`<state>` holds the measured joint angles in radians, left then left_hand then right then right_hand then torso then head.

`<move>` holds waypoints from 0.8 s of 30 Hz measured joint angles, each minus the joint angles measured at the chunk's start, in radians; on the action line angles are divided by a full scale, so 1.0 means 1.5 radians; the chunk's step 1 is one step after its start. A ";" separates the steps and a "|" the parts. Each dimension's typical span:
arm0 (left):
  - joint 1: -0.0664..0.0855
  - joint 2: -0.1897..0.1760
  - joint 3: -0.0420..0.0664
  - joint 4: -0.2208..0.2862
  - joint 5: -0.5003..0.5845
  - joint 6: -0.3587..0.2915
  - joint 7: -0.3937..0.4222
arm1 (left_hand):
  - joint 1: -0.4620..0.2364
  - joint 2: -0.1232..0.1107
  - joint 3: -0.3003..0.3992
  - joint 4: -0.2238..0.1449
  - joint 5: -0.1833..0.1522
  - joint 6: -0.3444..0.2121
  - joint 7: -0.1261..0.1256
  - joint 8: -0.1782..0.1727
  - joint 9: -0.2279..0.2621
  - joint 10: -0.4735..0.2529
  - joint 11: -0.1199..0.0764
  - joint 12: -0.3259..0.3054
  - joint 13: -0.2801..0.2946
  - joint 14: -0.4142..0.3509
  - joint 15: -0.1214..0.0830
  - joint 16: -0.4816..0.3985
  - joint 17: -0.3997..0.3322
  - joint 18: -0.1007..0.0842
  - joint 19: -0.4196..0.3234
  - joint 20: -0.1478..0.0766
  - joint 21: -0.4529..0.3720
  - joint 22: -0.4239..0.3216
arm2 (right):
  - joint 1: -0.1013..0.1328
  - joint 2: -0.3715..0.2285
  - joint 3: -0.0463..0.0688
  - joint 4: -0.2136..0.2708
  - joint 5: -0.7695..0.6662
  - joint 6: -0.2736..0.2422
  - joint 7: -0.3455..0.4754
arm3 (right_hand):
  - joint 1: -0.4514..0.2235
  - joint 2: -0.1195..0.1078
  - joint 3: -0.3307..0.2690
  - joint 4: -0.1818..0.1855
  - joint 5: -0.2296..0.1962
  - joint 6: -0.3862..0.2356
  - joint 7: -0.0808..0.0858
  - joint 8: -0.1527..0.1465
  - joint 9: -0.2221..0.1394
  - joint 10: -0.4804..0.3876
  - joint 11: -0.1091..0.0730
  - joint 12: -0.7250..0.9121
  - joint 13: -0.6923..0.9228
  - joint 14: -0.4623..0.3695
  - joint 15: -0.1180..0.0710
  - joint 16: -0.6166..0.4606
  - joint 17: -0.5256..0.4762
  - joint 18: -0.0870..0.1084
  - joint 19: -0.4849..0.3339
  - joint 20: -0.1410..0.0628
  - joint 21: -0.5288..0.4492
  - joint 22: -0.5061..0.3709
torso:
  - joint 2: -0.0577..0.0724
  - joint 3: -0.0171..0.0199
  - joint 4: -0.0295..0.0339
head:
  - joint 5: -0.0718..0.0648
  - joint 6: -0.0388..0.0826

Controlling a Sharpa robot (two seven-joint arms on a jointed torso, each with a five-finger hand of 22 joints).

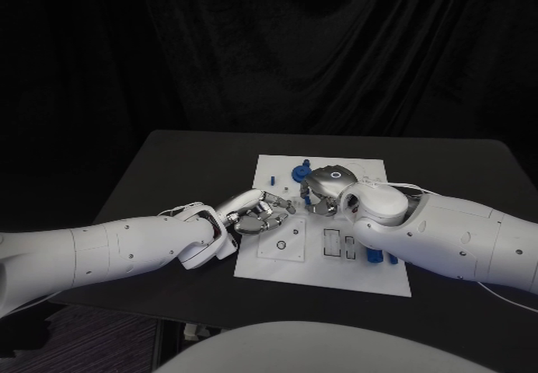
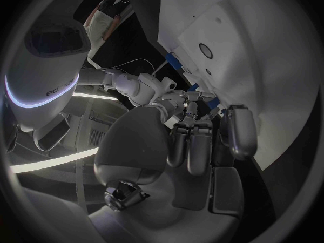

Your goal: Assemble the parts on the task board

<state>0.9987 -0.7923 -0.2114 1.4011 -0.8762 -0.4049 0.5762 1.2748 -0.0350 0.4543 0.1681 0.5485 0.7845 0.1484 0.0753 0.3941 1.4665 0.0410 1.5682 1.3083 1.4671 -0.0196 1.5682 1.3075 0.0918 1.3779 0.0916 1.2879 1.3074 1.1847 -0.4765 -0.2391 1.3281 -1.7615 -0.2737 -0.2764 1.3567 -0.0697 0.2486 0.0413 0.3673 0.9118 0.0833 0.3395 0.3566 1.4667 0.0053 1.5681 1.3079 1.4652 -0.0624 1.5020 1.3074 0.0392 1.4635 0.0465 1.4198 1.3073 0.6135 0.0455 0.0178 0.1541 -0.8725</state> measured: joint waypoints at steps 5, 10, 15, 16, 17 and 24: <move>0.000 0.001 0.000 -0.001 0.000 0.000 0.000 | 0.000 0.000 0.000 0.000 0.000 0.000 0.000 0.000 0.000 0.000 0.000 0.000 0.000 0.000 0.000 0.000 0.000 0.000 0.000 0.000 0.000 0.000 | 0.000 0.001 0.000 -0.001 0.000 0.000 0.000 | 0.000 0.000 -0.003 0.003 -0.026 -0.001 0.001 -0.003 0.038 0.000 0.000 0.000 0.000 0.000 0.000 0.000 0.000 0.000 0.000 0.000 -0.002 0.000 | 0.000 -0.0001 -0.0001 | 0.000 0.000; 0.000 0.002 0.000 -0.002 0.000 0.000 0.000 | 0.000 0.000 0.000 0.000 0.000 0.000 0.000 0.000 0.000 0.000 0.000 0.000 0.000 0.000 0.000 0.000 0.000 0.000 0.000 0.000 0.000 0.000 | 0.000 0.002 0.000 -0.001 0.000 0.001 0.000 | -0.005 0.002 -0.011 0.011 -0.063 -0.008 0.008 -0.008 0.096 0.000 0.005 0.000 0.000 0.002 0.002 -0.002 0.000 0.000 0.002 0.002 -0.006 0.000 | 0.000 -0.0002 -0.0002 | 0.000 0.000; 0.000 0.002 0.000 -0.003 0.000 0.000 0.000 | 0.000 0.000 0.000 0.000 0.000 0.000 0.000 0.000 -0.001 0.000 0.000 0.000 0.000 -0.002 0.002 0.000 0.000 0.000 0.000 0.000 0.000 0.000 | -0.001 0.002 0.000 -0.001 0.000 0.001 0.000 | -0.011 0.002 -0.011 0.011 -0.072 -0.011 0.011 -0.009 0.096 0.000 0.005 0.000 0.000 0.000 0.005 -0.002 0.000 0.000 0.002 0.002 -0.010 0.000 | 0.000 -0.0002 -0.0001 | 0.000 0.000; 0.000 0.002 0.000 -0.003 0.000 0.000 0.000 | 0.000 0.000 0.000 0.000 0.000 0.000 0.000 0.000 -0.001 0.000 0.000 0.000 0.000 -0.002 0.002 0.000 0.000 0.000 0.000 0.000 0.000 0.000 | -0.001 0.002 0.000 -0.001 0.000 0.001 0.000 | -0.011 0.002 -0.011 0.011 -0.072 -0.011 0.011 -0.009 0.096 0.000 0.005 0.000 0.000 0.000 0.005 -0.002 0.000 0.000 0.002 0.002 -0.010 0.000 | 0.000 -0.0002 -0.0001 | 0.000 0.000; 0.000 0.003 0.000 -0.004 0.000 0.000 -0.001 | 0.000 0.000 0.000 0.000 0.000 0.000 0.000 0.000 -0.001 0.000 0.000 0.000 0.000 -0.002 0.002 0.000 0.000 0.000 0.000 0.000 0.000 0.000 | -0.001 0.002 0.000 -0.001 0.000 0.001 0.000 | -0.011 0.002 -0.011 0.011 -0.072 -0.011 0.011 -0.009 0.096 0.000 0.005 0.000 0.000 0.000 0.005 -0.002 0.000 0.000 0.002 0.002 -0.010 0.000 | 0.000 -0.0001 -0.0001 | 0.001 0.000; 0.000 0.003 0.000 -0.005 0.000 0.000 -0.001 | 0.000 0.000 0.000 0.000 0.000 0.000 0.000 0.000 -0.001 0.000 0.000 0.000 0.000 -0.002 0.002 0.000 0.000 0.000 0.000 0.000 0.000 0.000 | -0.001 0.000 -0.001 0.001 0.000 -0.001 0.000 | -0.011 0.002 -0.011 0.011 -0.073 -0.011 0.011 -0.010 0.095 0.000 0.005 0.000 0.000 0.000 0.005 -0.002 0.000 0.000 0.002 0.002 -0.010 0.000 | 0.000 0.0000 -0.0005 | 0.001 0.000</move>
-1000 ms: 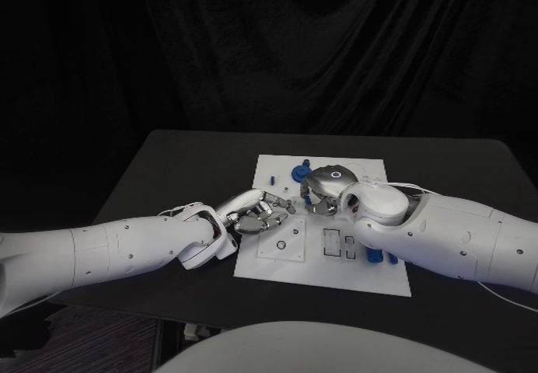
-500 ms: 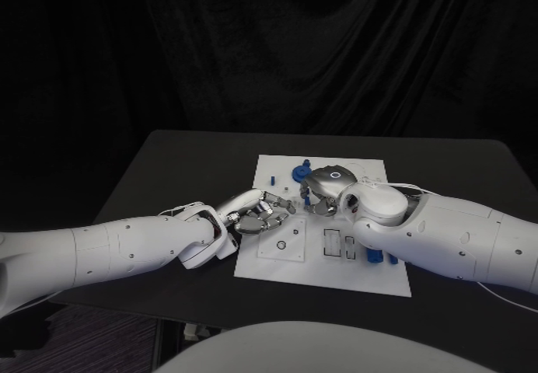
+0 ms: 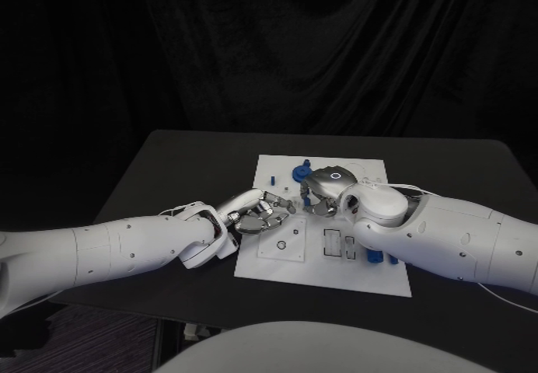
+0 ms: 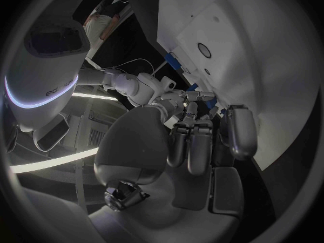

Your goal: Assemble the parts on the task board

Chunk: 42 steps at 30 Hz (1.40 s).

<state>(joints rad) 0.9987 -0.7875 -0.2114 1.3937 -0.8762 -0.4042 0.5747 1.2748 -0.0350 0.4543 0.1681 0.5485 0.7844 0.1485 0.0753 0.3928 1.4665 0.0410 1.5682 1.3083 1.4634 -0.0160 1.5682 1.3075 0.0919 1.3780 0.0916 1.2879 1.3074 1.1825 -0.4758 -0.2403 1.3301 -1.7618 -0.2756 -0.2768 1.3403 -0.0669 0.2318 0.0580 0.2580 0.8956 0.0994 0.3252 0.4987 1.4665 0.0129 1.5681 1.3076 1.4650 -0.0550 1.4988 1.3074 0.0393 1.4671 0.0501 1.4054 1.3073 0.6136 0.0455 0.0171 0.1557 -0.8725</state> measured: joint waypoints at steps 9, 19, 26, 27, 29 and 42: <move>0.000 0.001 0.000 -0.001 0.000 0.000 -0.001 | 0.000 0.000 0.000 0.000 0.000 0.000 0.000 0.000 -0.001 0.000 0.000 0.000 0.000 0.000 0.000 0.000 0.000 0.000 0.000 0.000 0.000 0.000 | -0.001 -0.002 -0.001 0.006 0.000 -0.014 0.002 | 0.000 0.000 0.000 0.000 0.000 0.000 0.000 -0.001 0.000 0.000 0.000 0.000 0.000 0.000 0.000 0.000 0.000 0.000 0.000 0.000 0.000 0.000 | 0.001 0.0004 0.0001 | -0.001 0.000; 0.000 0.001 0.000 -0.002 0.000 0.001 -0.002 | 0.000 0.000 0.000 0.000 0.000 0.000 0.000 0.000 -0.001 0.000 0.000 0.000 0.000 0.000 0.000 0.000 0.000 0.000 0.000 0.000 0.000 0.000 | -0.001 -0.004 0.000 0.009 0.004 -0.053 0.019 | 0.004 0.004 0.002 0.002 0.000 -0.006 0.001 -0.010 -0.009 0.000 0.000 0.000 0.000 0.000 0.000 -0.006 0.000 0.000 -0.001 0.001 -0.007 0.000 | 0.001 0.0005 0.0004 | -0.001 0.000; 0.000 0.001 0.000 -0.002 0.000 0.002 -0.003 | 0.000 0.000 0.000 0.000 0.000 0.000 0.000 0.000 -0.001 0.000 0.000 0.000 0.000 0.000 0.000 0.000 0.000 0.000 0.000 0.000 0.000 0.000 | -0.001 -0.011 0.000 0.006 0.051 -0.084 0.050 | 0.022 0.009 0.005 0.005 -0.011 -0.007 0.002 -0.016 -0.015 0.000 0.005 -0.020 0.000 0.000 0.005 -0.024 0.000 0.000 0.000 0.005 -0.046 0.000 | 0.000 0.0003 0.0004 | -0.004 0.000; 0.000 0.001 0.000 -0.002 0.000 0.002 -0.003 | 0.000 0.000 0.000 0.000 0.000 0.000 0.000 0.000 -0.001 0.000 0.000 0.000 0.000 0.000 0.000 0.000 0.000 0.000 0.000 0.000 0.000 0.000 | -0.001 -0.013 0.000 0.004 0.066 -0.088 0.057 | 0.024 0.011 0.005 0.005 -0.015 -0.007 0.003 -0.019 -0.017 0.000 0.005 -0.020 0.000 0.000 0.005 -0.027 0.000 0.000 -0.001 0.005 -0.051 0.000 | 0.000 0.0001 0.0004 | -0.005 0.000; 0.000 0.000 0.000 -0.002 0.000 0.003 -0.003 | 0.000 0.000 0.000 0.000 0.000 0.000 0.000 0.000 -0.001 0.000 0.000 0.000 0.000 0.000 0.000 0.000 0.000 0.000 0.000 0.000 0.000 0.000 | -0.001 -0.014 0.000 0.001 0.088 -0.095 0.070 | 0.026 0.012 0.005 0.005 -0.020 -0.007 0.005 -0.020 -0.019 0.000 0.005 -0.022 0.000 0.000 0.005 -0.028 0.000 0.008 -0.004 0.008 -0.059 0.000 | 0.000 0.0001 0.0003 | -0.005 0.000; 0.000 0.001 0.000 -0.004 0.000 0.004 -0.005 | 0.000 0.000 0.002 -0.002 0.000 0.002 0.002 0.000 -0.004 0.000 0.000 0.000 0.000 0.000 0.000 0.000 0.000 0.000 0.000 0.000 0.000 0.000 | -0.003 -0.020 -0.001 -0.014 0.220 -0.108 0.150 | 0.041 0.016 0.006 0.009 -0.052 -0.003 0.006 -0.027 -0.023 0.000 0.009 -0.028 0.000 0.000 0.009 -0.039 0.000 0.010 -0.012 0.017 -0.081 0.000 | 0.000 0.0001 0.0008 | -0.009 0.000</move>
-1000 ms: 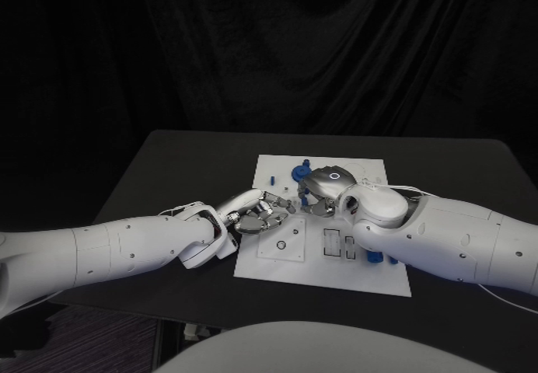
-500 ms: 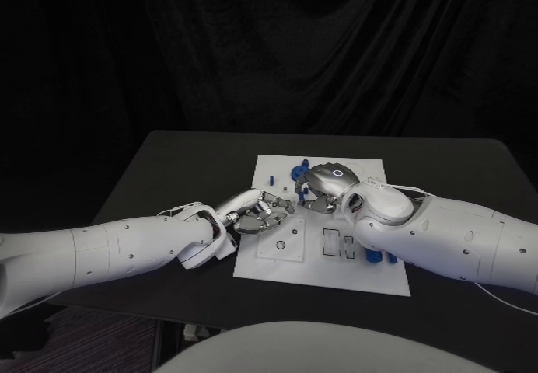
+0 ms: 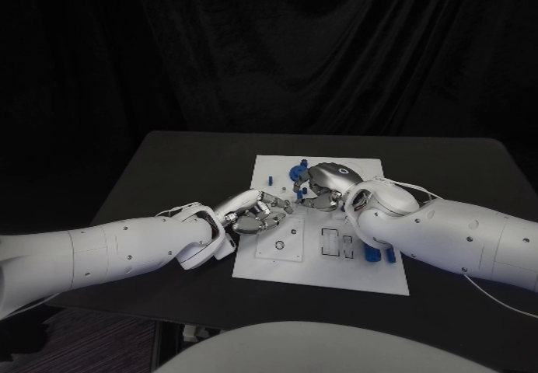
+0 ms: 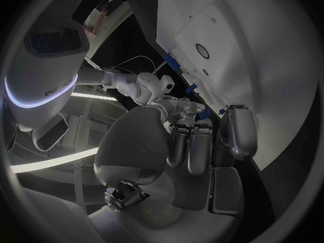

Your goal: Assemble the parts on the task board

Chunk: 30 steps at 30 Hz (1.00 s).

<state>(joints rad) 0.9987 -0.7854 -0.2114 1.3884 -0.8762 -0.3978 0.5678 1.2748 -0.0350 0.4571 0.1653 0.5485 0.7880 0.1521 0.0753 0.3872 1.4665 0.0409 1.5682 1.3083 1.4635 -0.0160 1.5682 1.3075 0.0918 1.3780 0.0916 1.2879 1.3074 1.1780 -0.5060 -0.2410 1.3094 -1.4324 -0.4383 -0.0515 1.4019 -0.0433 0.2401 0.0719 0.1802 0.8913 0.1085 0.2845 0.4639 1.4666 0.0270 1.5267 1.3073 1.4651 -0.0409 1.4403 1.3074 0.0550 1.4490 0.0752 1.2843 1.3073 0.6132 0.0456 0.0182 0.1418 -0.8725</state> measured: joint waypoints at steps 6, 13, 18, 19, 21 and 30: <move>0.000 0.000 0.000 0.000 0.000 0.000 -0.001 | 0.000 0.000 0.000 0.000 0.000 0.002 -0.002 0.000 0.000 0.000 0.000 0.000 0.000 0.000 0.000 0.000 0.000 0.000 0.000 0.000 0.000 0.000 | -0.002 0.000 0.000 -0.006 0.022 0.007 0.012 | 0.000 0.000 0.000 0.000 0.000 0.000 0.000 0.001 0.000 0.000 0.000 0.000 0.000 0.000 0.000 0.000 0.000 0.000 0.000 0.000 0.000 0.000 | 0.000 -0.0003 0.0001 | 0.000 0.000; 0.000 0.001 0.000 0.000 0.000 0.001 -0.001 | 0.000 0.000 0.000 0.000 0.000 0.002 -0.002 0.000 0.000 0.000 0.000 0.000 0.000 0.000 0.000 0.000 0.000 0.000 0.000 0.000 0.000 0.000 | -0.005 0.001 0.000 -0.013 0.034 0.015 0.015 | 0.004 -0.002 0.000 0.000 -0.003 0.003 0.000 0.002 0.000 0.000 0.000 0.000 0.000 0.000 0.000 0.000 0.000 0.000 -0.001 -0.001 -0.003 0.000 | 0.000 -0.0004 0.0005 | 0.001 0.000; 0.000 0.001 0.000 -0.001 0.000 0.001 -0.001 | 0.000 0.000 0.000 0.000 0.000 0.002 -0.002 0.000 0.000 0.000 0.000 0.000 0.000 0.000 0.000 0.000 0.000 0.000 0.000 0.000 0.000 0.000 | -0.006 0.003 0.000 -0.014 0.038 0.020 0.015 | 0.008 0.001 0.000 0.000 -0.005 0.005 0.000 0.002 0.000 0.000 0.000 0.000 0.000 0.000 0.000 0.000 0.000 0.000 -0.002 -0.002 -0.003 0.000 | 0.001 -0.0004 0.0006 | 0.001 0.000; 0.000 0.001 0.000 -0.001 0.000 0.001 -0.001 | 0.000 0.000 0.000 0.000 0.000 0.002 -0.002 0.000 0.000 0.000 0.000 0.000 0.000 0.000 0.000 0.000 0.000 0.000 0.000 0.000 0.000 0.000 | -0.006 0.003 0.000 -0.015 0.038 0.022 0.014 | 0.009 0.002 0.000 0.000 -0.005 0.005 0.000 0.002 0.000 0.000 0.000 0.000 0.000 0.000 0.000 0.000 0.000 0.000 -0.002 -0.002 -0.003 0.000 | 0.001 -0.0003 0.0006 | 0.001 0.000; 0.000 0.002 0.000 -0.001 0.000 0.001 -0.001 | 0.000 0.000 0.000 0.000 0.000 0.002 -0.002 0.000 0.000 0.000 0.000 0.000 0.000 0.000 0.000 0.000 0.000 0.000 0.000 0.000 0.000 0.000 | -0.006 0.003 0.000 -0.016 0.037 0.024 0.013 | 0.011 0.001 0.000 0.000 -0.005 0.005 0.000 0.002 0.001 0.000 0.000 0.000 0.000 0.000 0.000 0.000 0.000 0.000 -0.002 -0.002 -0.003 0.000 | 0.001 -0.0003 0.0006 | 0.002 0.000; -0.001 0.004 0.000 -0.002 0.000 0.002 -0.001 | 0.000 0.000 0.000 0.000 0.003 0.002 -0.002 0.000 -0.003 -0.003 0.002 0.000 0.000 0.000 0.000 0.000 0.000 0.000 0.000 0.000 0.000 0.000 | -0.007 0.007 0.000 -0.024 0.027 0.036 0.004 | 0.012 0.000 0.000 0.000 -0.005 0.004 0.000 0.001 0.000 0.000 0.000 0.000 0.000 0.000 0.000 0.000 0.000 0.000 -0.002 -0.002 -0.003 0.000 | 0.001 0.0000 0.0001 | 0.002 0.000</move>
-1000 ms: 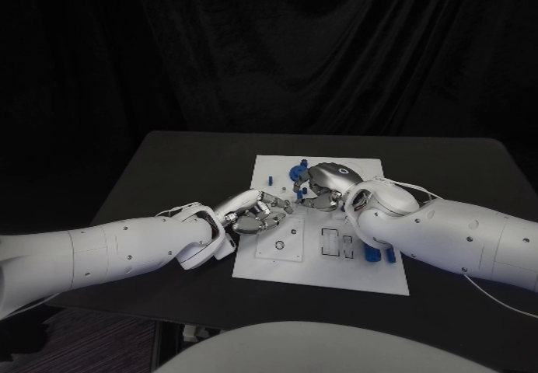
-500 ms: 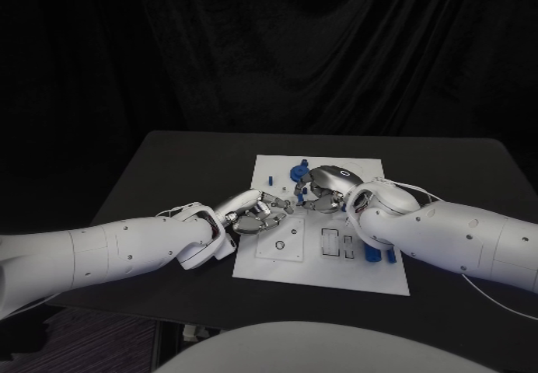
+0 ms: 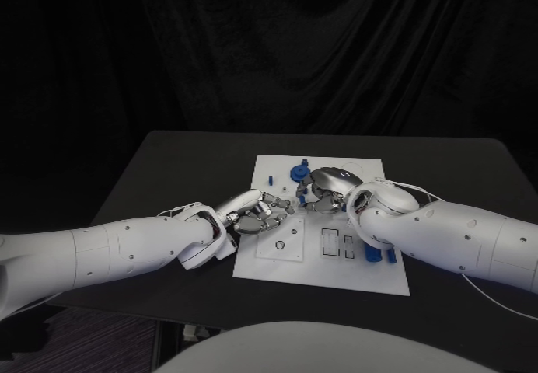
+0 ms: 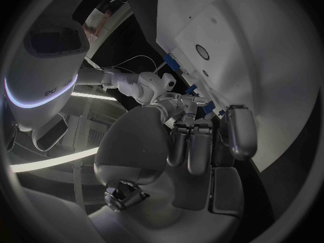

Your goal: Assemble the parts on the task board

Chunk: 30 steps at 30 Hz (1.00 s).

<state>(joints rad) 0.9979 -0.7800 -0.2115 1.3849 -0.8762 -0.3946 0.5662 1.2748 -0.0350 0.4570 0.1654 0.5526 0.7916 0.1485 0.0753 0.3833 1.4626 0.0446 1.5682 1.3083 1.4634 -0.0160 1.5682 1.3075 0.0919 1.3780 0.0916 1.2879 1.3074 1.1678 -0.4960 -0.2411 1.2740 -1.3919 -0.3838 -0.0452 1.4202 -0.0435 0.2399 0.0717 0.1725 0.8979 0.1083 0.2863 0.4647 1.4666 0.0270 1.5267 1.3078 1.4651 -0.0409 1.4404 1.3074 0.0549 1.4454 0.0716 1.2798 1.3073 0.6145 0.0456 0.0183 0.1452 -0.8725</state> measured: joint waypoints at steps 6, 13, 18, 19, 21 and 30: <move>0.000 0.001 0.000 0.000 0.000 0.001 0.000 | 0.000 0.000 0.000 0.000 0.000 0.000 0.000 0.000 0.000 0.000 0.000 0.000 0.000 0.000 0.000 0.000 0.000 0.000 0.000 0.000 0.000 0.000 | -0.001 0.003 0.000 -0.005 -0.005 0.007 -0.004 | 0.000 0.000 -0.002 0.002 0.000 0.000 0.000 0.000 0.000 0.000 0.000 0.000 0.000 0.000 0.000 0.000 0.000 0.000 0.000 0.000 0.000 0.001 | 0.000 0.0004 0.0001 | 0.000 0.000; -0.001 0.001 0.000 -0.001 0.000 0.002 0.000 | 0.000 0.000 0.000 0.000 0.000 0.000 0.000 0.000 0.000 0.000 0.000 0.000 0.000 0.000 0.000 0.000 0.000 0.000 0.000 0.000 0.000 0.000 | -0.003 0.004 0.000 -0.009 -0.007 0.013 -0.007 | 0.000 0.000 -0.006 0.006 0.000 -0.010 0.005 -0.004 -0.005 -0.002 0.003 0.000 0.000 0.000 0.000 0.000 0.000 0.000 -0.002 0.002 -0.004 0.000 | 0.000 0.0004 -0.0001 | 0.001 0.000; -0.002 0.001 0.000 -0.001 0.000 0.002 0.000 | 0.000 0.000 0.000 0.000 0.000 0.000 0.000 0.000 0.000 0.000 0.000 0.000 0.000 0.000 0.000 0.000 0.000 0.000 0.000 0.000 0.000 0.000 | -0.003 0.005 0.000 -0.010 -0.009 0.018 -0.008 | 0.003 -0.001 -0.009 0.009 0.000 -0.026 0.010 -0.017 -0.011 -0.002 0.007 0.000 0.000 0.000 0.005 0.000 0.000 0.000 -0.002 0.002 -0.004 0.000 | 0.000 0.0003 -0.0003 | 0.001 0.000; -0.002 0.001 0.000 -0.001 0.000 0.002 0.000 | 0.000 0.000 0.000 0.000 0.000 0.000 0.000 0.000 0.000 0.000 0.000 0.000 0.000 0.000 0.000 0.000 0.000 0.000 0.000 0.000 0.000 0.000 | -0.003 0.005 0.000 -0.010 -0.009 0.019 -0.008 | 0.003 -0.001 -0.009 0.009 0.000 -0.026 0.010 -0.018 -0.012 -0.002 0.007 0.000 0.000 0.000 0.005 0.000 0.000 0.000 -0.002 0.002 -0.004 0.000 | 0.000 0.0003 -0.0003 | 0.001 0.000; -0.002 0.001 0.000 -0.001 0.000 0.003 0.000 | 0.000 0.000 0.000 0.000 0.000 0.000 0.000 0.000 0.000 0.000 0.000 0.000 0.000 0.000 0.000 0.000 0.000 0.000 0.000 0.000 0.000 0.000 | -0.003 0.005 0.000 -0.010 -0.009 0.021 -0.008 | 0.005 -0.002 -0.012 0.012 -0.003 -0.030 0.014 -0.019 -0.013 0.000 0.010 0.000 0.000 0.000 0.005 0.000 0.000 0.000 -0.005 0.005 -0.008 0.000 | -0.001 0.0002 -0.0003 | 0.001 0.000; -0.002 0.001 0.000 -0.001 0.000 0.003 0.000 | 0.000 0.000 0.000 0.000 0.000 0.000 0.000 0.000 -0.002 0.002 0.002 0.000 0.000 0.000 0.000 0.000 0.000 0.000 0.000 0.000 0.000 0.000 | -0.003 0.006 0.000 -0.012 -0.010 0.033 -0.012 | 0.005 -0.009 -0.018 0.018 -0.010 -0.061 0.017 -0.041 -0.027 -0.002 0.012 -0.003 0.000 0.000 0.009 -0.005 0.000 0.000 -0.007 0.007 -0.012 0.000 | -0.001 0.0001 -0.0004 | 0.001 0.000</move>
<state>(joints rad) 0.9948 -0.7786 -0.2115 1.3841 -0.8762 -0.3900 0.5657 1.2748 -0.0350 0.4570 0.1655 0.5525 0.7916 0.1485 0.0753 0.3803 1.4662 0.0481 1.5682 1.3083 1.4634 -0.0160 1.5682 1.3075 0.0920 1.3780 0.0915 1.2879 1.3074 1.1632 -0.4872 -0.2412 1.2565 -1.4069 -0.3349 -0.0628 1.4278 -0.0570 0.2125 0.0992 0.1580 0.8062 0.1346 0.2250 0.4247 1.4630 0.0451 1.5228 1.3075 1.4653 -0.0267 1.4323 1.3074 0.0548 1.4348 0.0823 1.2624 1.3078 0.6135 0.0457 0.0176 0.1467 -0.8725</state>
